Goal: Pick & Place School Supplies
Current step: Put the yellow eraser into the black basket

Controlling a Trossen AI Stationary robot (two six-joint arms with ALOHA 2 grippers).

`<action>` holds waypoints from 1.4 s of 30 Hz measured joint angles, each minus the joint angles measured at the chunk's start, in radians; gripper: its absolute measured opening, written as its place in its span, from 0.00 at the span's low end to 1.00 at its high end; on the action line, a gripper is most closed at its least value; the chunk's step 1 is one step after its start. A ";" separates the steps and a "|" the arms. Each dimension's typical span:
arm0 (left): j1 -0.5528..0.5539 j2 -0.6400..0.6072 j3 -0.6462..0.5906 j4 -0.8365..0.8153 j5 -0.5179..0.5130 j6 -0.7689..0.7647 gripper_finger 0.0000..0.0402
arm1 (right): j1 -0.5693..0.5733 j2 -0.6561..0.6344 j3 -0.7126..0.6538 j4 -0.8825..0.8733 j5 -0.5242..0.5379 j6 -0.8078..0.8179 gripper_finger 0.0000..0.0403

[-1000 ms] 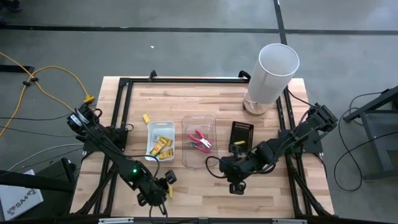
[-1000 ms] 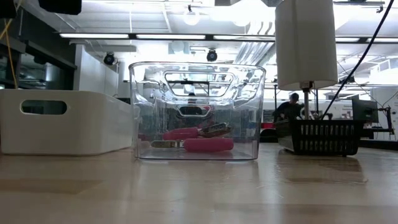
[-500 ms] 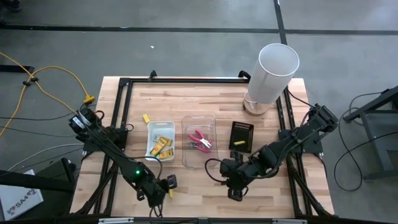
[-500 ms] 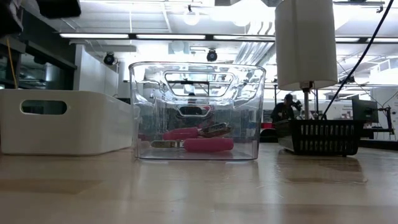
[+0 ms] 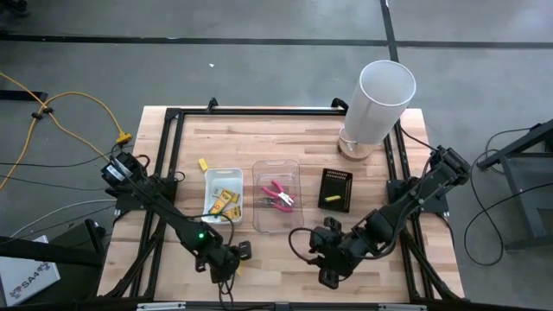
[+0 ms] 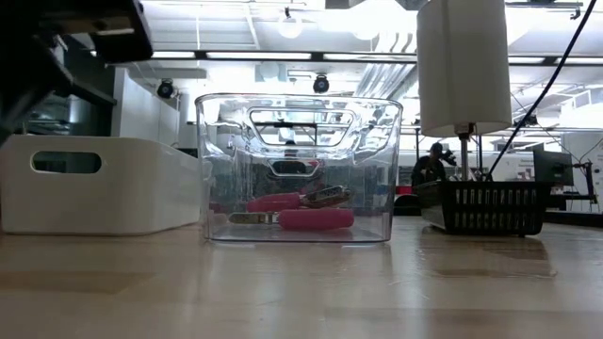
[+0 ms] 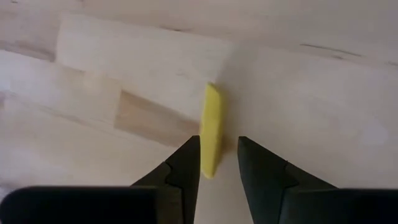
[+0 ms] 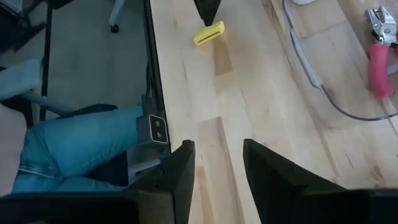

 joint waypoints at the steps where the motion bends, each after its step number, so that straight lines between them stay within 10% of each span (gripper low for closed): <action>1: 0.005 0.001 0.000 -0.001 0.017 0.000 0.25 | 0.004 0.000 0.000 0.000 0.006 0.000 0.32; 42: 0.064 0.093 0.001 0.047 0.086 0.085 0.22 | 0.011 0.000 0.000 -0.001 0.017 -0.008 0.32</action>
